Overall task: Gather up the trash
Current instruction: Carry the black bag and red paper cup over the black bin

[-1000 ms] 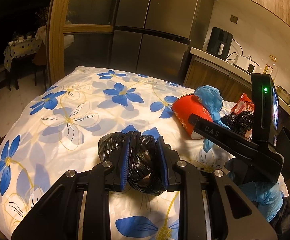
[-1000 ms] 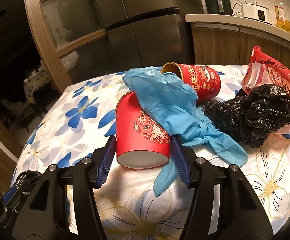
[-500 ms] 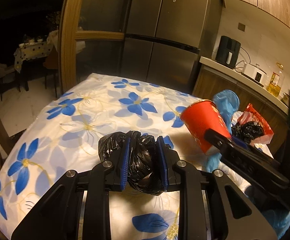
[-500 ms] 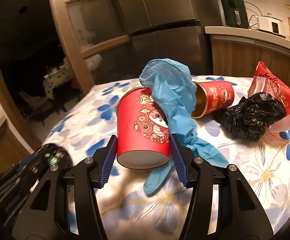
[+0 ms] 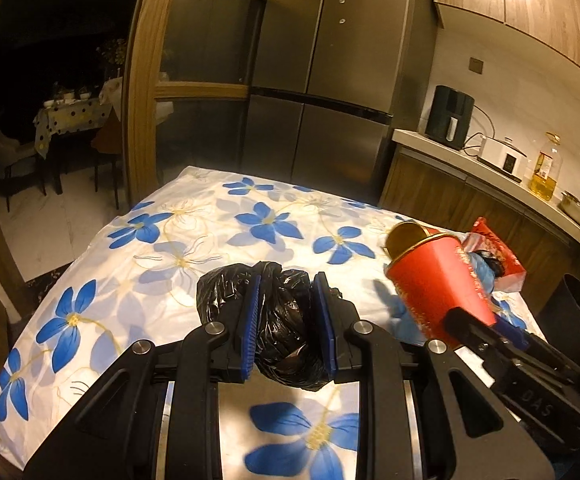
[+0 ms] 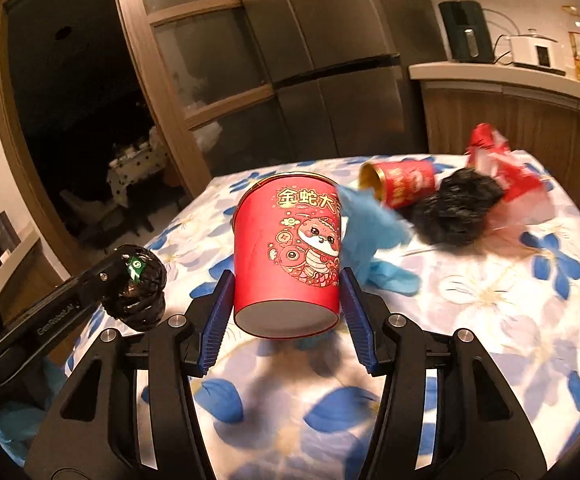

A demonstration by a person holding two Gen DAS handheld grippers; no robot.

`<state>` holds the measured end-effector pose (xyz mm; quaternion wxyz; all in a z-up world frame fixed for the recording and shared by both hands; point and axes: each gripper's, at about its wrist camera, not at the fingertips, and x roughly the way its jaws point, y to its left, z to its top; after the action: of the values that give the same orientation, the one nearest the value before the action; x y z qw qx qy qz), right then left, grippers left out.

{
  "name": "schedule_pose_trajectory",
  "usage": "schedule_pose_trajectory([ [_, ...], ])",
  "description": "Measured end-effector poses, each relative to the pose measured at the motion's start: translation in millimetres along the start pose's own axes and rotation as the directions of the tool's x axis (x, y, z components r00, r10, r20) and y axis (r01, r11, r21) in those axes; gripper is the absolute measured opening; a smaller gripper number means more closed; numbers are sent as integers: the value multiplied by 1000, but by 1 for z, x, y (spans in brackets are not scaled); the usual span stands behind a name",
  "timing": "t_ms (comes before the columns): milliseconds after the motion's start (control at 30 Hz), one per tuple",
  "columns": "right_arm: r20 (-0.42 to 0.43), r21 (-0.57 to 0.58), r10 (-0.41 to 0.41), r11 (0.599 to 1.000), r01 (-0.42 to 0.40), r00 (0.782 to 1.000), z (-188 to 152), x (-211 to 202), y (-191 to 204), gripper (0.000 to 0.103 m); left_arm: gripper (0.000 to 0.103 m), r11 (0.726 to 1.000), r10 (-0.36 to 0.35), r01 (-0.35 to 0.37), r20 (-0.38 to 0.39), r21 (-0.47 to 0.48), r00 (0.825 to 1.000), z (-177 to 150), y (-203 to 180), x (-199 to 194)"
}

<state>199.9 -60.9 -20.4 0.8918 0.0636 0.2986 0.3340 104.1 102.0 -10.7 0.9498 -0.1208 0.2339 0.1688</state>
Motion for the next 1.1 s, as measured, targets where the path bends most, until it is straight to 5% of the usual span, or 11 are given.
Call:
schedule_pose_trajectory([
  [633,146,144,-159,980,138,976,-9,-100,-87,53,26,983,-116,115,0,142,993,-16,-93,-18],
  [1100,207,242,-332,929,281,920,-15,-155,-163,53,26,918,-294,291,-31,268,955,-20,-205,-9],
])
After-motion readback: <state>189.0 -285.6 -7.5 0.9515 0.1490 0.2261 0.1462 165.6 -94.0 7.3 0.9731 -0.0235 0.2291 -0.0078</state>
